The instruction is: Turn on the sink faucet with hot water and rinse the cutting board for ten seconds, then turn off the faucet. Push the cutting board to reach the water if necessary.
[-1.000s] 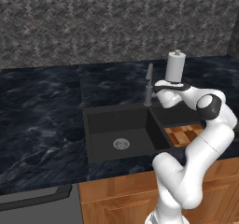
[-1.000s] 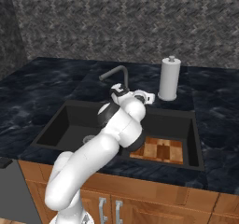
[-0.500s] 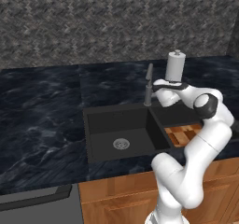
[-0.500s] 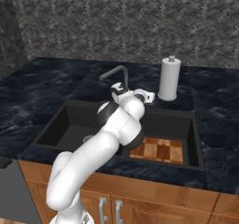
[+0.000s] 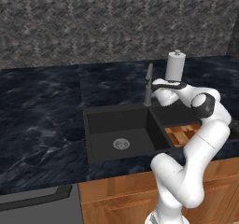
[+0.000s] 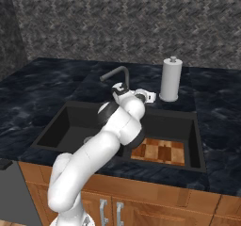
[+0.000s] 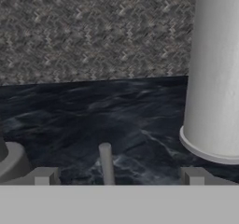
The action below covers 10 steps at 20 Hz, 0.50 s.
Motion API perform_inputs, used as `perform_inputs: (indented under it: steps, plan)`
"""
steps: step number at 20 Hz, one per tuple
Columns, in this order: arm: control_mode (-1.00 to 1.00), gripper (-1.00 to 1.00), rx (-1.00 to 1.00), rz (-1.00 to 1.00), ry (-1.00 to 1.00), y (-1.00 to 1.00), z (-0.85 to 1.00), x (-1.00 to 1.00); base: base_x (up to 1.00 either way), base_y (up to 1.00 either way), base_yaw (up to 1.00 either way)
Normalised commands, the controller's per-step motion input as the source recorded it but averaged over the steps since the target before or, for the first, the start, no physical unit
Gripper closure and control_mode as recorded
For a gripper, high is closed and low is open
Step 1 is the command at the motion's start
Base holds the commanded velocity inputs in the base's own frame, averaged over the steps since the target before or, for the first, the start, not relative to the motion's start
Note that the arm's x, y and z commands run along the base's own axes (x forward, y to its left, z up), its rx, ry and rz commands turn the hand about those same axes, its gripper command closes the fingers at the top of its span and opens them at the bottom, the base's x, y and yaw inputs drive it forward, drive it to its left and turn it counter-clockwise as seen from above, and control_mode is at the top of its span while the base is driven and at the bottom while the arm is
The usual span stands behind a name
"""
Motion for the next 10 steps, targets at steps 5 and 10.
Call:
perform_inputs:
  steps: [5, 10]
  plan:
    - [-1.0, -1.0, 0.0, 0.0, 0.0, 0.0, -0.03, 0.04, 0.0, 0.0, 0.0]
    - [-1.0, -1.0, 0.0, 0.0, 0.0, 0.0, -0.03, 0.04, 0.0, 0.0, 0.0]
